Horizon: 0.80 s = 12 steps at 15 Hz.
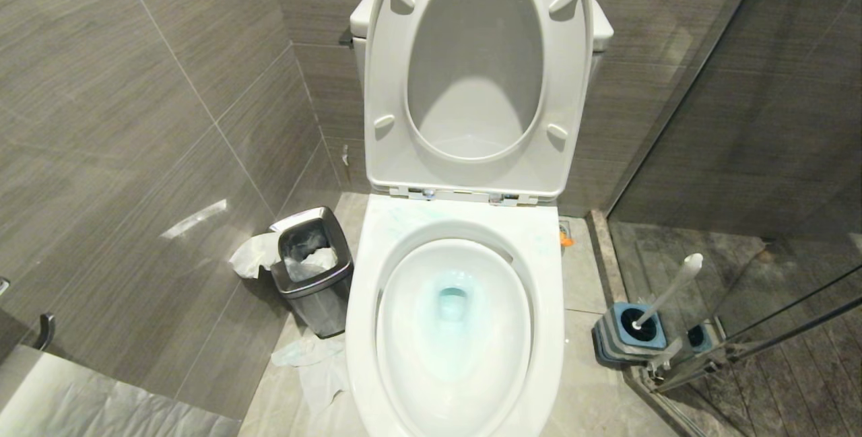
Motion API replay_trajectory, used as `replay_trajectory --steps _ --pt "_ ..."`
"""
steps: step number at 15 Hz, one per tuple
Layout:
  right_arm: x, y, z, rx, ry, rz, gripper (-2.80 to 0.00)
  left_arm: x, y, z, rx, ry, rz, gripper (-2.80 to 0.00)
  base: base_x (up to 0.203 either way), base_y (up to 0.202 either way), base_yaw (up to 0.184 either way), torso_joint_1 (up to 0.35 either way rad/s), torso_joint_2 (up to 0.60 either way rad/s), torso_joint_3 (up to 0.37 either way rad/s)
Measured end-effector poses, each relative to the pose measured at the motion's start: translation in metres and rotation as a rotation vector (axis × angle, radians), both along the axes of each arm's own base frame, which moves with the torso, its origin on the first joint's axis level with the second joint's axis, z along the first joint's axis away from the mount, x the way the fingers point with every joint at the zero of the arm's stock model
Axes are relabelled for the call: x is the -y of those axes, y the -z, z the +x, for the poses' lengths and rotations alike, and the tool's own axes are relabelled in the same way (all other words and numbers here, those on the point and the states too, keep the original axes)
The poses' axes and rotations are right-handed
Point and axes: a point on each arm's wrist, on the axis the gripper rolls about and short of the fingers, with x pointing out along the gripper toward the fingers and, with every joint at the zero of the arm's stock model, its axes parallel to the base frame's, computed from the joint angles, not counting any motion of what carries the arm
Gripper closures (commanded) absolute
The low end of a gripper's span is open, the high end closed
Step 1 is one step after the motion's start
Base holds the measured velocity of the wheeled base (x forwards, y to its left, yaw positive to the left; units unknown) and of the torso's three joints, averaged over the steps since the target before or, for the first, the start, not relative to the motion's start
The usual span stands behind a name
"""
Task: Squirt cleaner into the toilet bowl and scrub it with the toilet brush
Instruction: Flush the toilet
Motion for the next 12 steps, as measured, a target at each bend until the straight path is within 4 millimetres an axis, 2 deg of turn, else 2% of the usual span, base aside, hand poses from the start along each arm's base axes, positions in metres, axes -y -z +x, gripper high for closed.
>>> replay_trajectory --steps 4,6,8,10,12 --pt "0.000 0.019 0.007 0.019 0.002 -0.012 0.00 0.000 0.000 0.000 0.000 0.000 0.000 0.00 0.000 0.000 0.000 0.000 0.00 0.000" --pt "0.000 0.021 0.010 0.067 0.013 -0.015 0.00 0.000 0.000 0.000 0.000 0.000 0.000 0.00 0.000 0.000 0.000 0.000 0.00 0.000" --pt "0.002 0.025 0.011 0.048 0.074 -0.015 0.00 0.000 0.000 0.000 0.000 0.000 -0.001 0.00 0.000 0.000 0.000 0.000 0.00 0.000" --pt "0.003 0.036 0.013 -0.041 0.143 -0.027 0.00 0.000 0.000 0.000 0.000 0.000 0.000 0.00 0.000 0.000 0.000 0.000 0.00 0.000" --pt "0.003 0.039 0.013 -0.063 0.152 -0.026 0.00 0.000 0.000 0.000 0.000 0.001 0.000 0.00 0.000 0.000 0.000 0.000 0.00 0.000"
